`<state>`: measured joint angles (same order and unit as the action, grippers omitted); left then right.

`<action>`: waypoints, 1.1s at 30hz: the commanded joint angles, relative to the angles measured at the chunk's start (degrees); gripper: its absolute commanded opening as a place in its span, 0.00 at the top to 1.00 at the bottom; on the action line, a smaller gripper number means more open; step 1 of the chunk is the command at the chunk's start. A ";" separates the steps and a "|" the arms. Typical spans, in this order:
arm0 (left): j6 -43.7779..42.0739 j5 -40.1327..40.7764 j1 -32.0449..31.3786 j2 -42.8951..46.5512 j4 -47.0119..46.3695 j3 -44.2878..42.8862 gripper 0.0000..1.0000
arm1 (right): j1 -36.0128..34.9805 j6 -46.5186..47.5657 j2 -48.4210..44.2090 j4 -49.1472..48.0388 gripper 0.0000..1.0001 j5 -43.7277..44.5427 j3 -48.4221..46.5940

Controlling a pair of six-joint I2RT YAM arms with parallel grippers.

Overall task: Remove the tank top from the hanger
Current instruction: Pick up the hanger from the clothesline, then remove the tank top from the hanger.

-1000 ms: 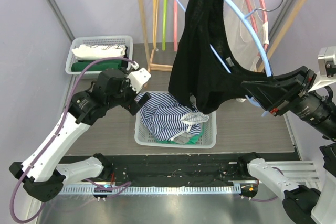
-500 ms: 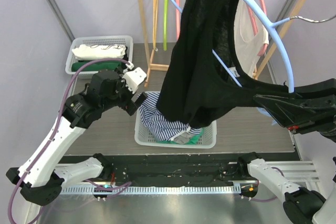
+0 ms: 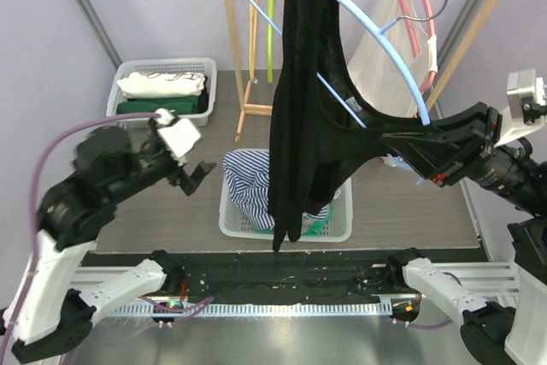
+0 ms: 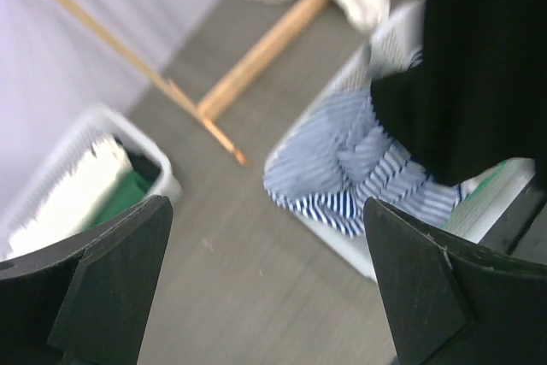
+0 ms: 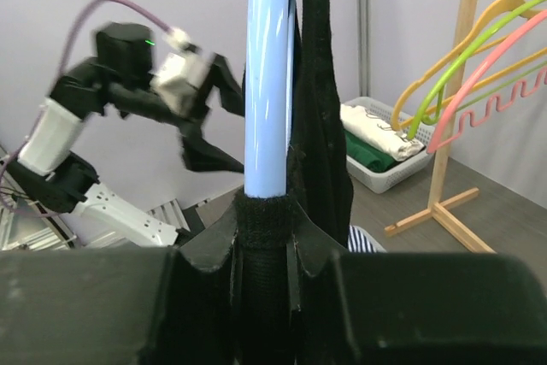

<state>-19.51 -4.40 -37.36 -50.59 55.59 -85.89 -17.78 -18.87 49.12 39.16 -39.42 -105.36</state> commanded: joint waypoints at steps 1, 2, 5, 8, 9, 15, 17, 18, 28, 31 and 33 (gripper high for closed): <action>-0.02 -8.95 0.19 4.27 -4.70 -9.20 0.00 | -0.06 3.14 2.81 -4.79 0.99 1.28 -3.09; 0.69 -10.43 0.19 4.36 -4.88 -10.25 0.00 | -0.15 3.84 3.78 -4.88 0.99 0.93 -3.53; 2.01 -11.68 0.27 3.75 -4.88 -14.82 0.00 | -0.15 4.37 5.80 -4.71 0.99 -0.57 -4.24; 1.67 -12.03 0.45 2.43 -4.53 -18.52 0.00 | -0.15 5.42 6.51 -3.48 0.99 -4.61 -3.01; 1.32 -12.38 0.45 1.81 -4.62 -19.83 0.00 | -0.15 6.30 6.51 -2.25 0.99 -7.22 -2.31; -0.71 -16.24 0.63 -0.91 -3.39 -25.72 0.00 | -0.15 13.23 5.37 4.69 0.99 -18.14 5.94; -0.80 -17.30 0.80 -2.32 -2.86 -27.13 0.00 | -0.15 17.54 5.02 7.58 0.99 -18.76 7.53; -1.06 -17.91 0.80 -2.76 -2.77 -28.53 0.00 | -0.24 18.43 4.76 8.04 0.99 -18.50 9.11; -7.45 -24.07 0.89 -10.93 -0.75 -31.19 0.00 | -5.41 24.85 6.60 13.92 0.99 -10.68 10.62; -11.15 -23.63 0.89 -12.69 1.00 -29.43 0.00 | -7.43 25.64 6.77 15.33 0.99 -8.66 10.70; -12.04 -22.67 0.89 -13.48 1.18 -28.02 0.00 | -8.41 25.99 6.42 16.12 0.99 -7.09 10.88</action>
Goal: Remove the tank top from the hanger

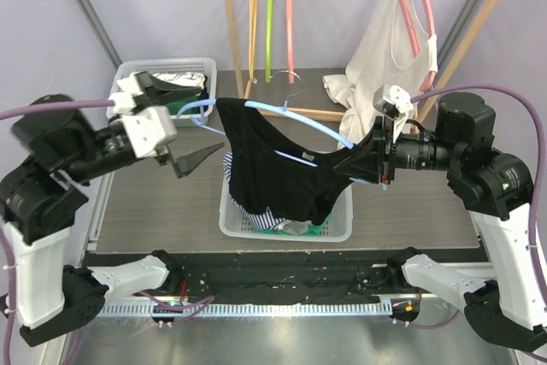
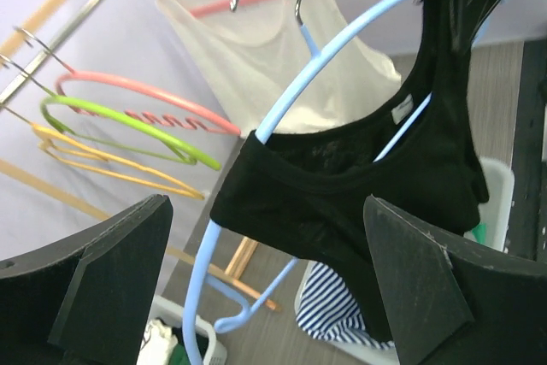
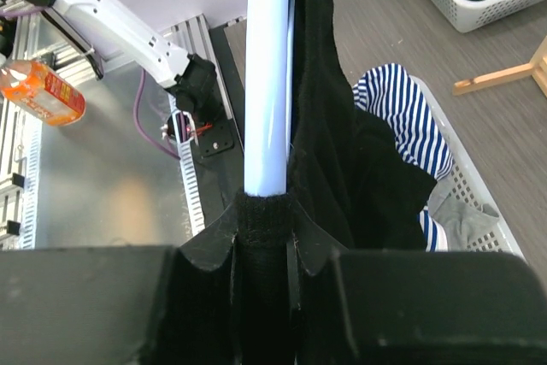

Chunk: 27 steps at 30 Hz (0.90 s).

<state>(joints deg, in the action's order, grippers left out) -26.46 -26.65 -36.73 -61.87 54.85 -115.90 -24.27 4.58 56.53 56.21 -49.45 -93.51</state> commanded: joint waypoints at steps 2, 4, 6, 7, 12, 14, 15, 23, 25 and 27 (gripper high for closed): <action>-6.05 -0.24 0.26 -2.73 2.54 2.17 0.00 | -3.14 2.72 -1.34 -0.40 0.99 3.57 -0.79; -6.24 -0.15 0.26 -3.43 2.89 2.17 0.01 | -3.68 2.89 -1.60 -0.31 0.99 4.18 -0.53; -6.59 0.02 0.26 -3.96 3.94 1.99 0.02 | -4.47 3.07 -1.34 -0.22 0.99 4.36 -0.62; -6.68 0.02 0.17 -4.49 4.30 1.90 0.02 | -4.82 3.15 -1.08 -0.22 0.99 4.62 -0.62; -7.29 -0.06 0.17 -5.81 6.76 1.29 0.07 | -6.75 3.51 -0.20 0.57 0.99 5.42 -1.49; -7.12 -0.85 0.17 -6.16 6.76 0.85 0.10 | -7.10 3.33 0.33 0.57 0.99 5.59 -1.49; -6.86 -1.03 0.17 -6.34 6.94 0.59 0.12 | -7.37 3.24 0.51 0.57 0.99 5.42 -1.58; -5.62 -4.01 0.17 -7.74 9.04 -0.65 0.34 | -8.42 3.42 2.79 1.10 0.99 5.68 -4.22; -5.62 -4.54 0.17 -8.18 10.97 -0.82 0.42 | -8.69 3.42 3.06 1.10 0.99 6.12 -4.75; -5.80 -5.77 0.08 -9.23 12.99 -1.79 0.50 | -8.95 3.51 3.49 1.10 0.99 6.38 -5.27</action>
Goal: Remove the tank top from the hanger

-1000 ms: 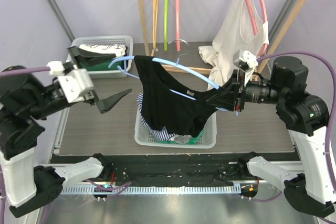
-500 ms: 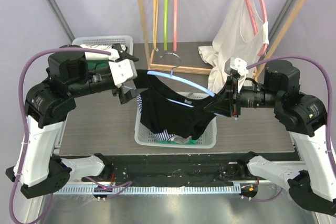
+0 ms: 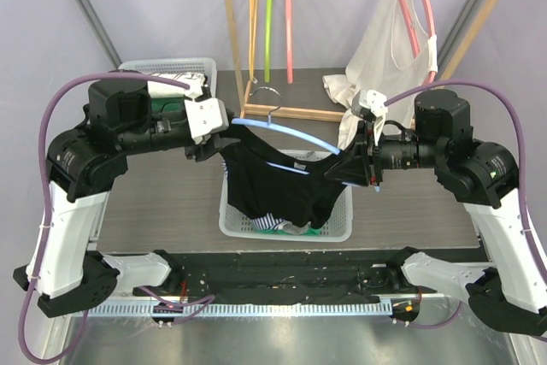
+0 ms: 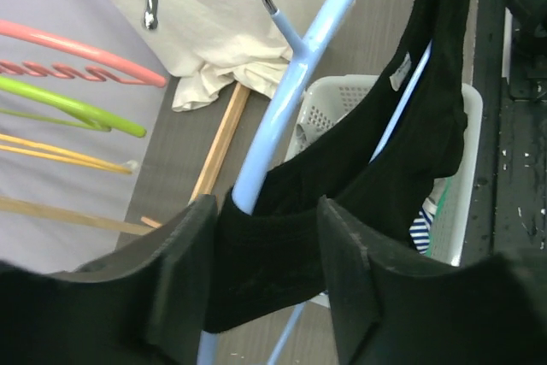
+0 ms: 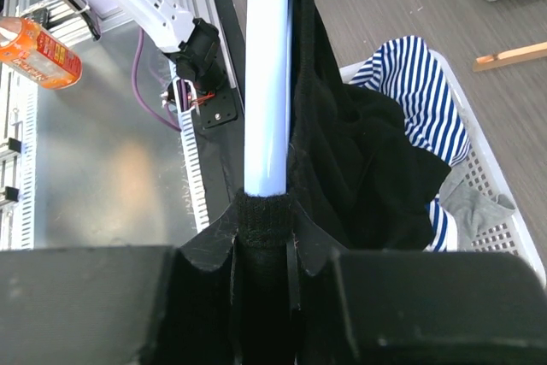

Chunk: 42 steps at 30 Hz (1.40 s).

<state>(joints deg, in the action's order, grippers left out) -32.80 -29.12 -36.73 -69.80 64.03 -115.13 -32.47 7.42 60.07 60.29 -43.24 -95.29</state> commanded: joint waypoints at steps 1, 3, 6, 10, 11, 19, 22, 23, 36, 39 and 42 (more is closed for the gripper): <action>0.63 -3.66 -0.09 -1.65 4.60 -3.08 0.57 | -0.75 0.58 0.04 -3.07 0.99 0.26 -3.59; 0.89 -4.45 -0.36 -2.27 6.63 -4.48 0.60 | -1.19 0.58 0.57 -2.90 0.99 0.27 -4.12; 2.73 -4.45 -0.97 -2.27 4.53 -4.93 0.58 | -1.72 0.58 1.10 -2.90 0.99 0.44 -4.29; 3.88 -4.62 -1.85 -3.23 4.00 -6.59 0.59 | -2.33 0.49 2.24 -3.08 0.99 0.53 -4.65; 4.05 -4.71 -2.20 -3.58 3.91 -6.60 0.59 | -2.42 0.32 2.41 -3.34 0.99 0.53 -4.82; 5.73 -4.89 -3.08 -5.08 1.54 -7.82 0.78 | -4.09 0.23 4.17 -4.48 0.99 1.05 -5.35; 5.64 -4.54 -3.26 -5.17 1.71 -7.74 0.85 | -4.45 0.23 4.44 -4.92 0.99 1.76 -5.44; 5.64 -4.54 -3.26 -5.08 1.71 -7.48 0.86 | -4.53 0.23 4.35 -5.10 0.99 1.93 -5.52; 1.78 0.37 -3.52 -2.89 -0.04 -4.93 1.00 | -4.53 -4.25 1.45 -11.60 0.58 12.82 -1.05; -0.24 7.31 -4.49 -2.01 -3.10 -3.70 1.00 | -4.53 -6.10 -0.74 -13.44 0.46 19.14 1.85; -3.58 13.90 -5.28 -1.22 -5.75 -2.56 1.00 | -4.53 -7.07 -3.64 -15.37 0.42 24.95 4.22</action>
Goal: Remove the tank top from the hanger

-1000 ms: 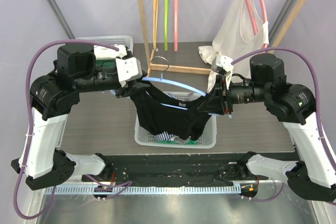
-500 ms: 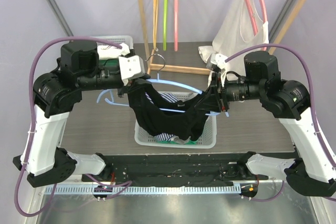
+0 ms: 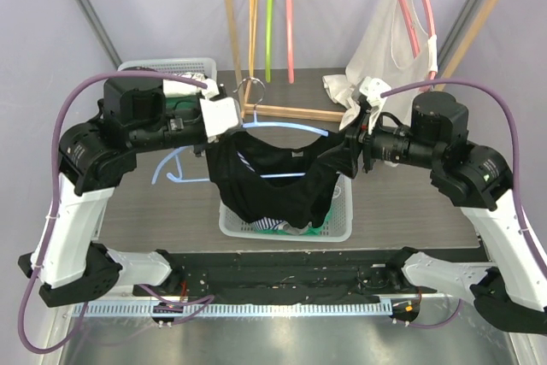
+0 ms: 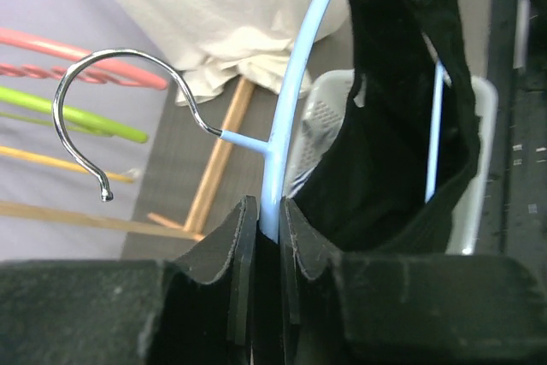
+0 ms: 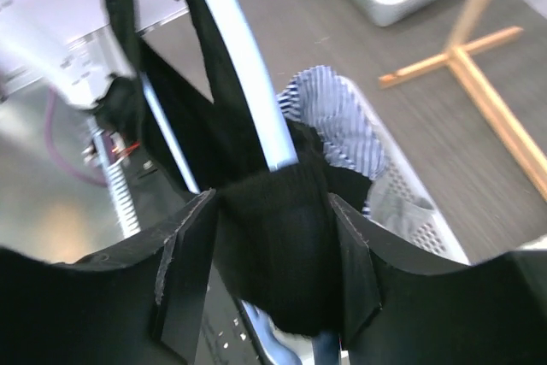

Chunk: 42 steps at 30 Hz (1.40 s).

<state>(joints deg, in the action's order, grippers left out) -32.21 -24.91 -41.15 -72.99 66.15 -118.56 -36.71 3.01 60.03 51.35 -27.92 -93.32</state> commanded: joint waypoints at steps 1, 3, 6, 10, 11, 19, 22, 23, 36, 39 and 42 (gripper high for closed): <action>-6.09 11.35 -1.21 2.15 -9.27 1.23 1.00 | -0.29 -2.74 -4.47 -7.66 0.41 10.69 2.79; -8.30 16.01 -2.00 2.59 -11.03 2.36 1.00 | -0.29 -4.14 -6.76 -9.33 0.39 14.11 4.02; -13.66 21.99 -2.97 2.85 -14.64 3.68 1.00 | -0.29 -6.77 -8.96 -11.09 0.39 19.10 5.07; -22.36 29.99 -7.35 4.87 -20.61 8.86 1.00 | -0.29 -10.99 -10.90 -15.39 0.44 26.51 7.35; -25.94 31.13 -8.24 5.57 -23.41 10.53 1.00 | -0.29 -11.44 -11.16 -16.01 0.47 26.69 7.80; -31.77 36.86 -10.27 8.83 -28.71 18.63 1.00 | -0.29 -12.58 -9.85 -17.43 0.47 25.11 9.38; -33.36 37.12 -10.36 8.92 -29.32 18.54 1.00 | -0.29 -13.55 -9.49 -17.60 0.47 26.42 9.91; -33.71 37.38 -10.45 8.92 -29.58 18.46 1.00 | -0.29 -15.03 -9.14 -17.69 0.47 27.65 10.17; -38.02 39.32 -11.68 10.59 -32.58 21.79 1.00 | -0.29 -32.01 -13.27 -27.78 0.54 33.29 22.30; -37.76 39.49 -11.68 10.85 -32.57 22.23 1.00 | -0.29 -33.50 -13.10 -31.38 0.57 31.62 23.62; -37.58 39.76 -11.68 11.12 -32.58 22.85 1.00 | -0.21 -34.56 -12.48 -33.85 0.58 30.39 24.24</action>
<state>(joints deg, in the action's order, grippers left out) -69.47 13.15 -52.51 -63.46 39.22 -95.66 -36.71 -28.14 47.53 26.72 3.66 -69.38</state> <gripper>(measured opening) 0.129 0.427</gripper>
